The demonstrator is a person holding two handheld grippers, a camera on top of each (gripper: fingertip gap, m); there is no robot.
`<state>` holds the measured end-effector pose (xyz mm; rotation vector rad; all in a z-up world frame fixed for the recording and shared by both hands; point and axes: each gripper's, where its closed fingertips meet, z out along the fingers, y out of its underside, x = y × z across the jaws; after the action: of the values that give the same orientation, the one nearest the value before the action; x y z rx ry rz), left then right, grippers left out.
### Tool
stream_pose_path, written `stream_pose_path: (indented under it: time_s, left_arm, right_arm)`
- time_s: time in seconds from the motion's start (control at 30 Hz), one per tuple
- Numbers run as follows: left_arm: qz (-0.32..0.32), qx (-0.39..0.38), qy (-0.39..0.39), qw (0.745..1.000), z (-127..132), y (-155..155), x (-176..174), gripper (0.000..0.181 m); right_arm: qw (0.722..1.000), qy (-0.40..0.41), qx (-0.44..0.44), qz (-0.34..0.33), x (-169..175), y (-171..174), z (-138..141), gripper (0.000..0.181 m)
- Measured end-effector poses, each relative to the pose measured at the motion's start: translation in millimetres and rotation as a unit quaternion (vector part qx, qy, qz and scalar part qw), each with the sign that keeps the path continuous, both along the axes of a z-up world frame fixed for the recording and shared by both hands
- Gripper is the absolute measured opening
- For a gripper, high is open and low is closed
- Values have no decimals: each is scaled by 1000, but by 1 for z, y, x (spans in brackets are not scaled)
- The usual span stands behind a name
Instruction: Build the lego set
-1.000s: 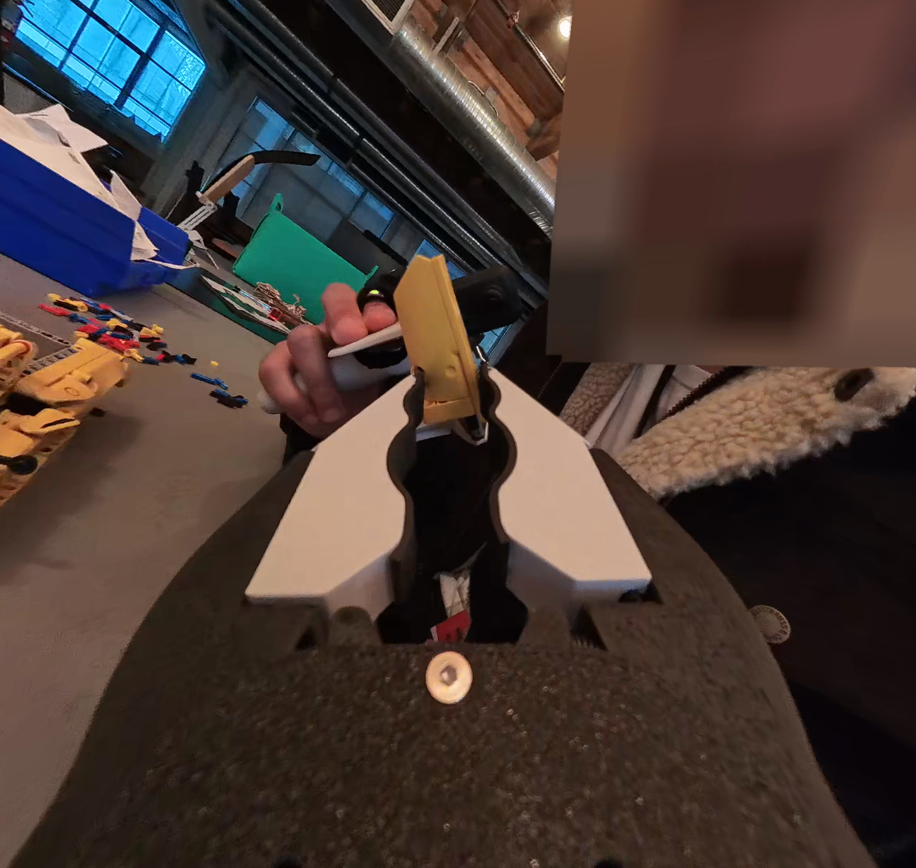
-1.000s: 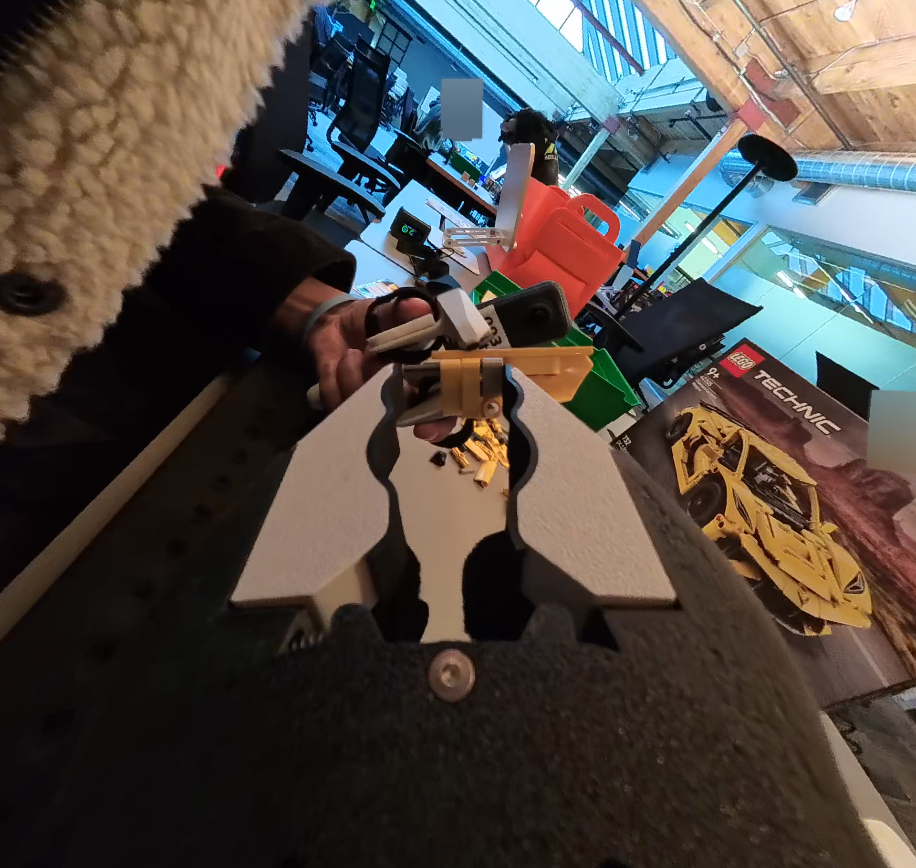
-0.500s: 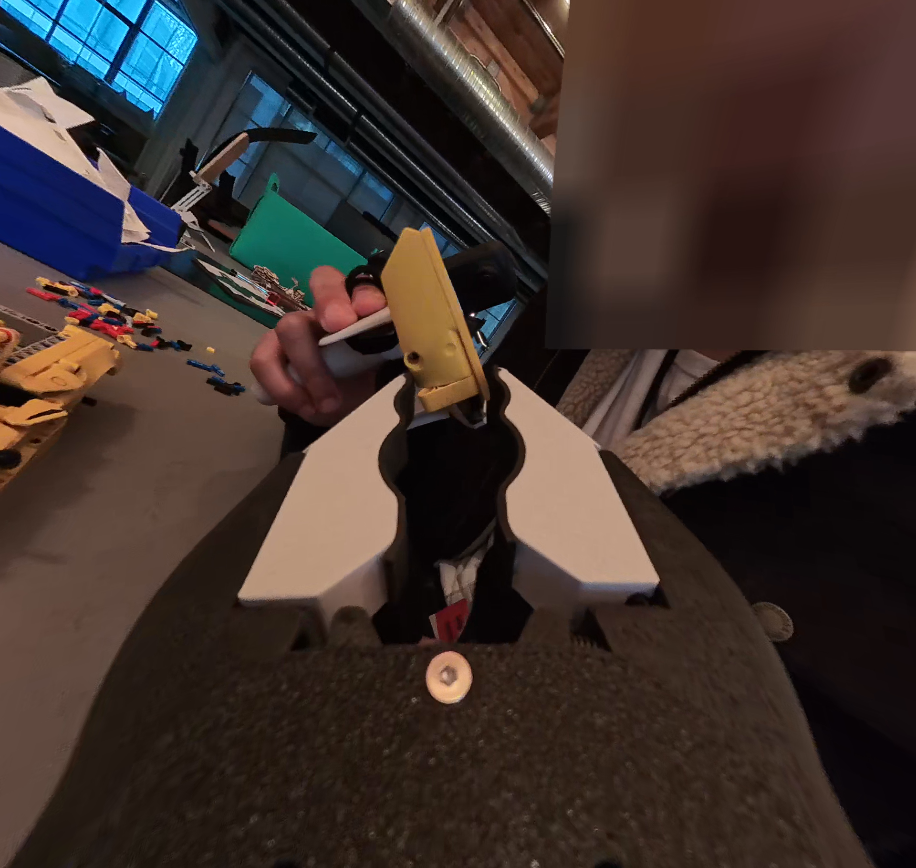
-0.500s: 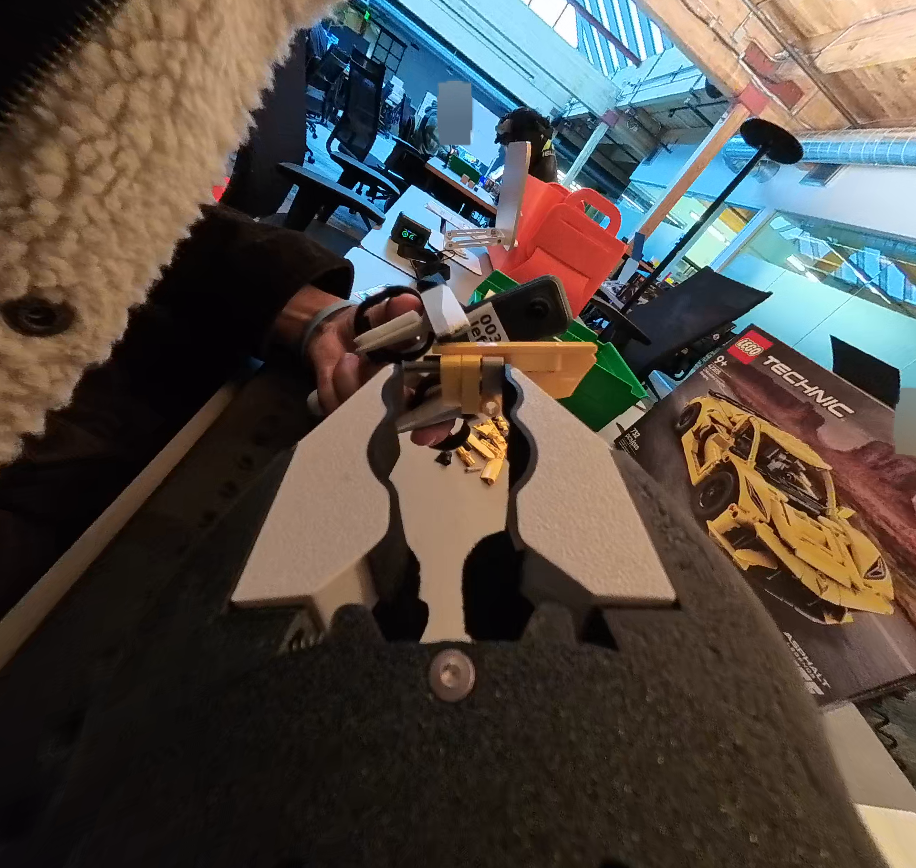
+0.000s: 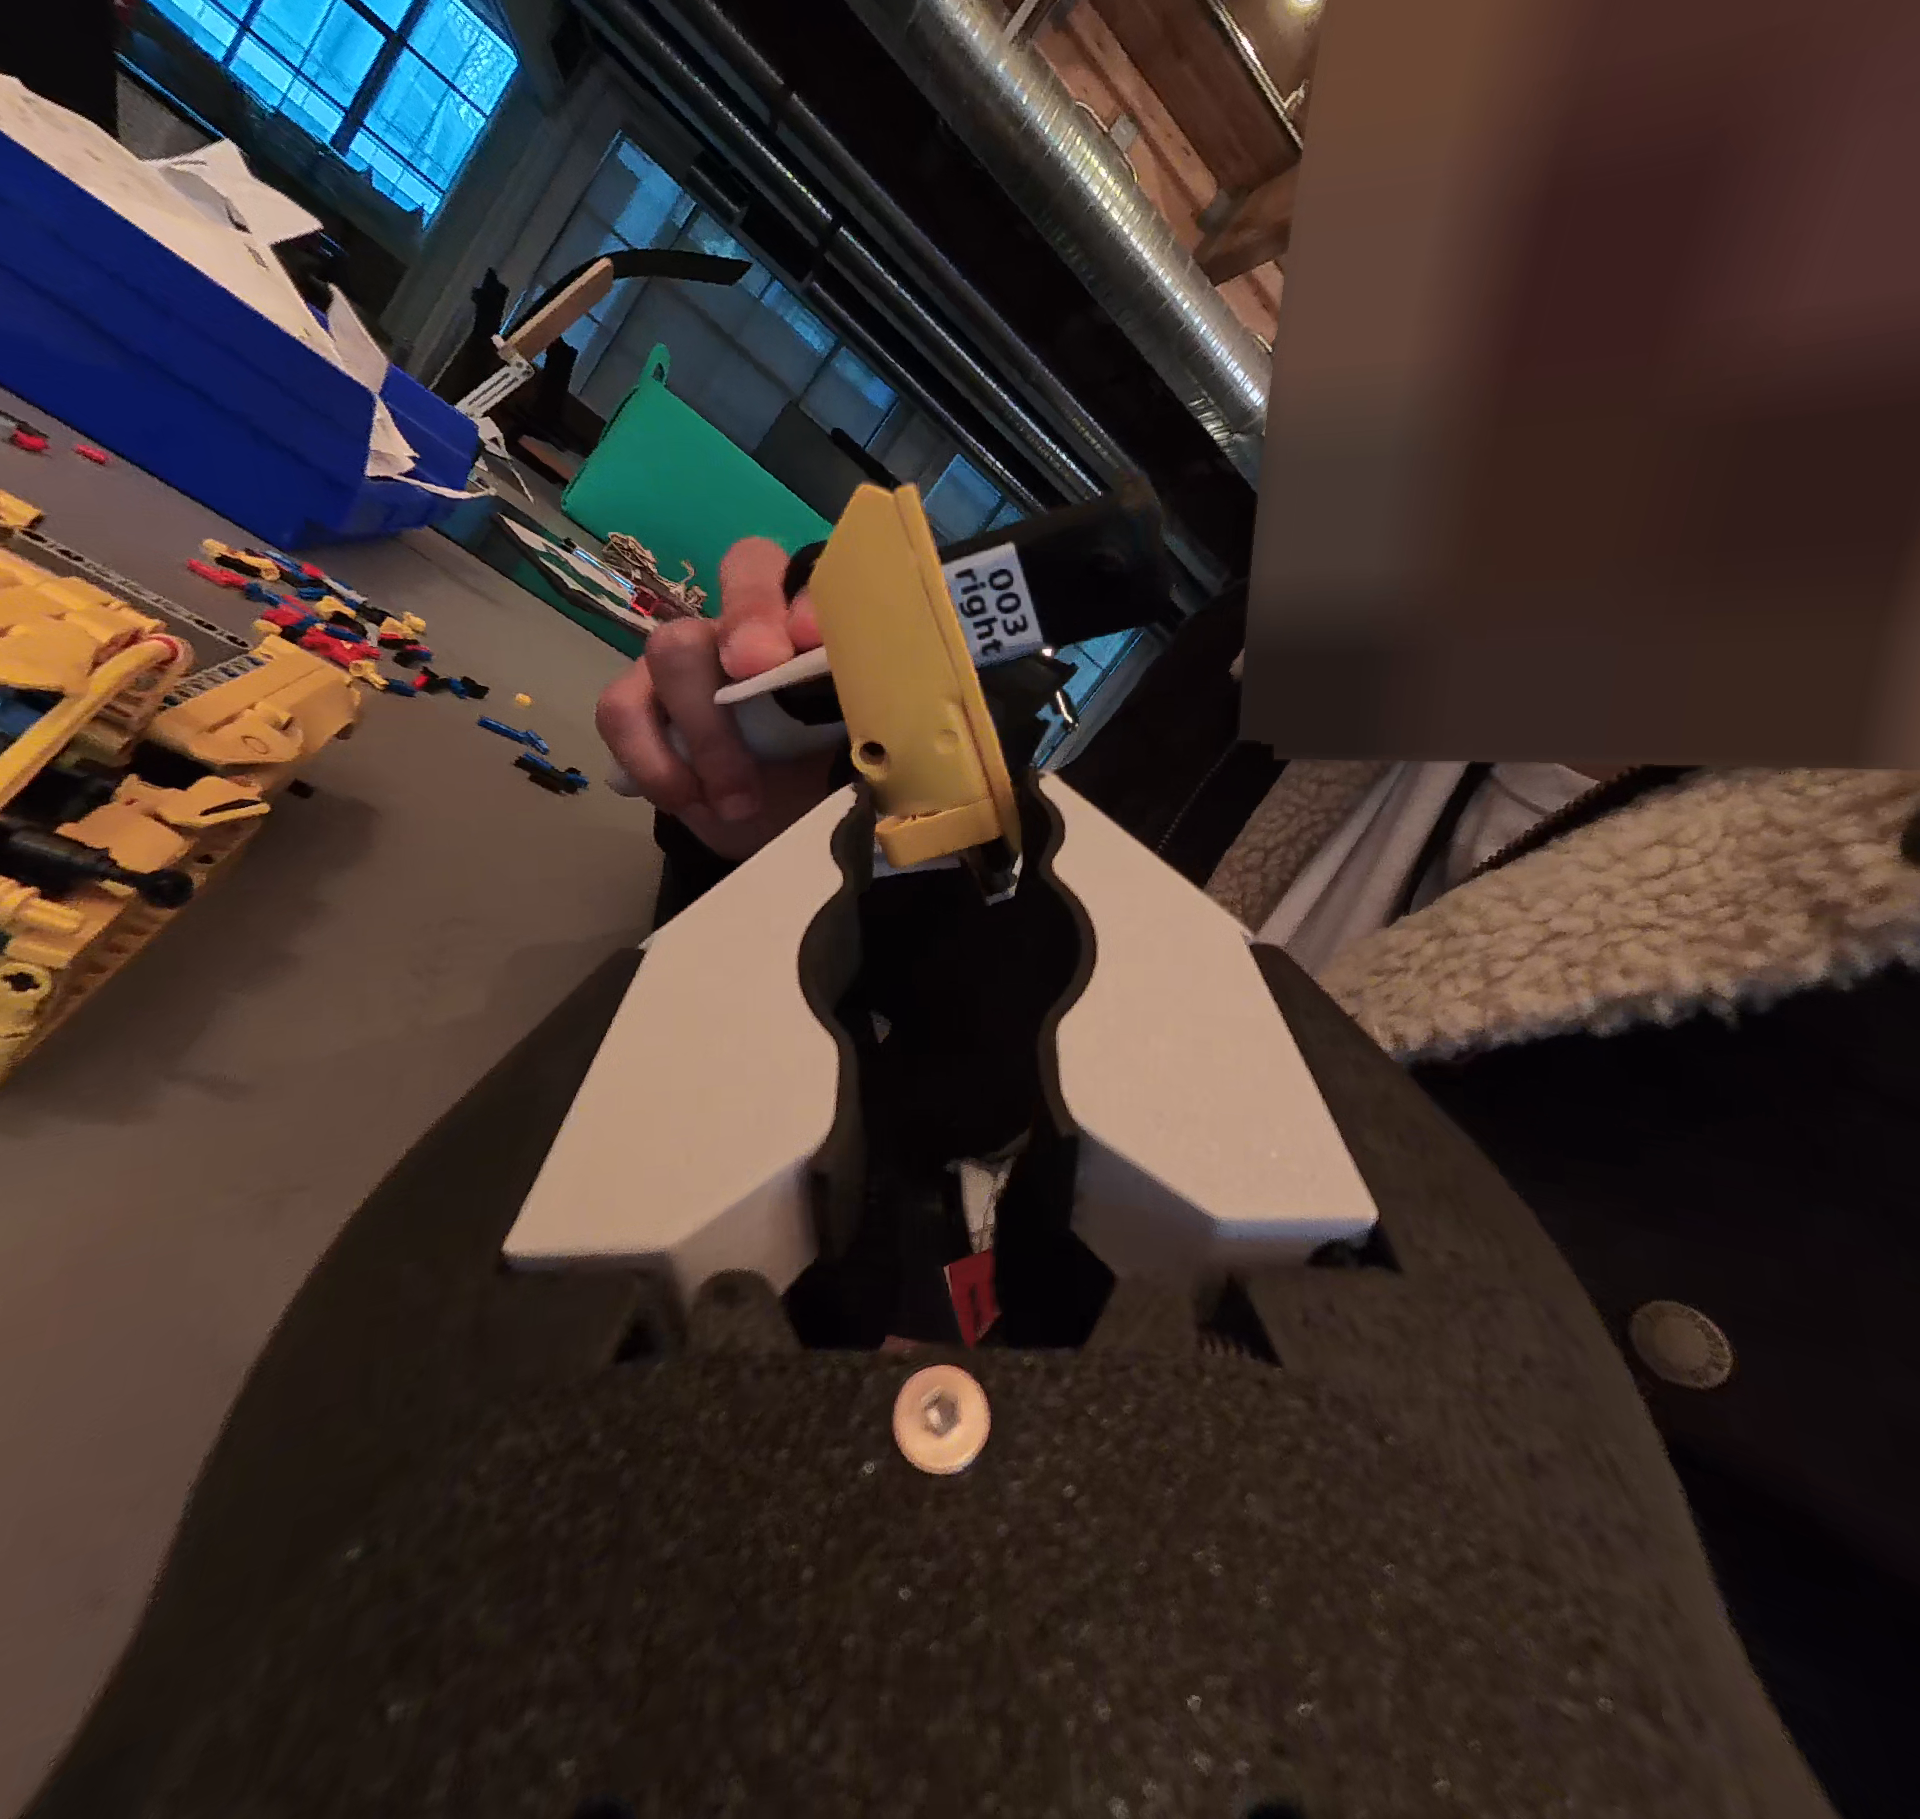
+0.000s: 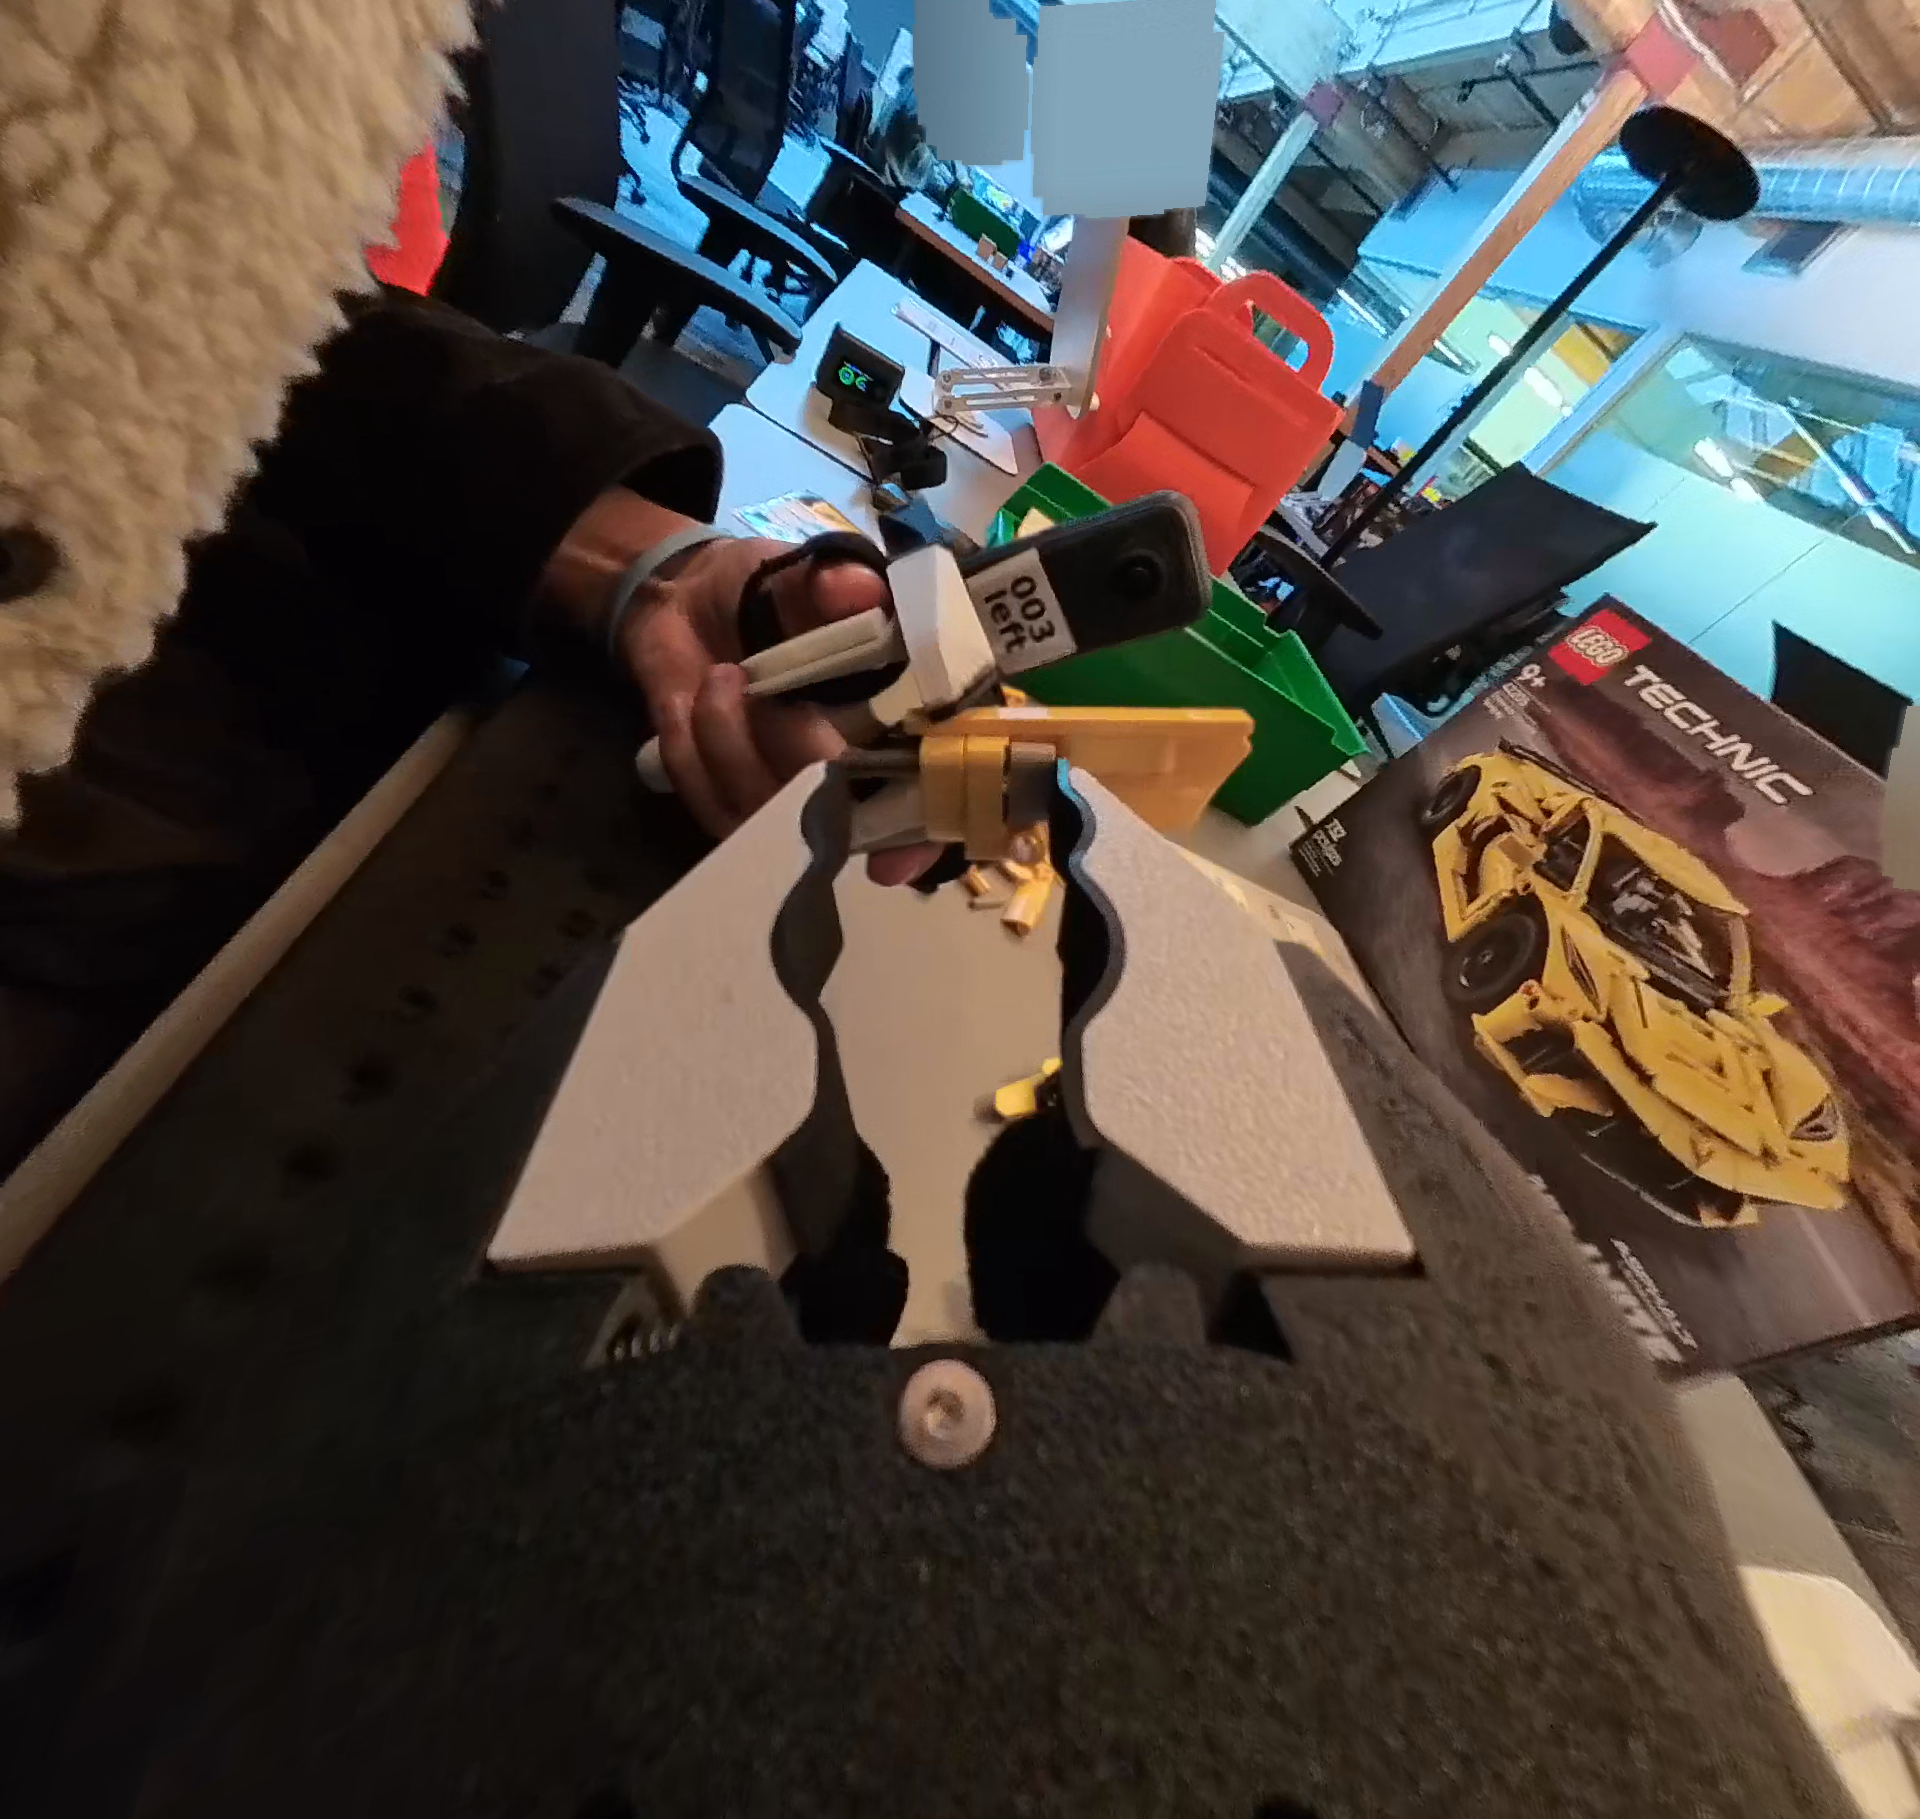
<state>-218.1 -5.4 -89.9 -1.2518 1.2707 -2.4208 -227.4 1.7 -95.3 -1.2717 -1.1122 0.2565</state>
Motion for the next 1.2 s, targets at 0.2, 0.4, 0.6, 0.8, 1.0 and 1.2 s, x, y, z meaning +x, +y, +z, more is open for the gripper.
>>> stream_pose_path:
  time_s: [0.2, 0.4, 0.6, 0.8, 1.0, 1.2]
  left_arm:
    - [-8, -2, 7, 1000, -2, -3, 1, 27]
    - [78, -19, -15, 997, 7, 24, 7, 18]
    - [177, -78, -29, 981, 13, 59, 8, 18]
    - [238, -192, -19, 952, 1, 78, 14, 19]
    - [263, -185, -10, 947, -3, 75, 17, 18]
    - [272, -207, -9, 940, -6, 83, 14, 18]
  right_arm:
    - [999, 12, -23, 25, -2, -5, -2, 38]
    - [995, 94, -14, -41, 6, 5, 19, 54]
    - [983, 96, -7, -157, 13, 22, 18, 34]
    - [960, 57, 13, -273, 18, 49, 2, 19]
    - [955, 51, 16, -293, 16, 54, 2, 8]
    - [948, 33, 29, -315, 20, 57, -1, 8]
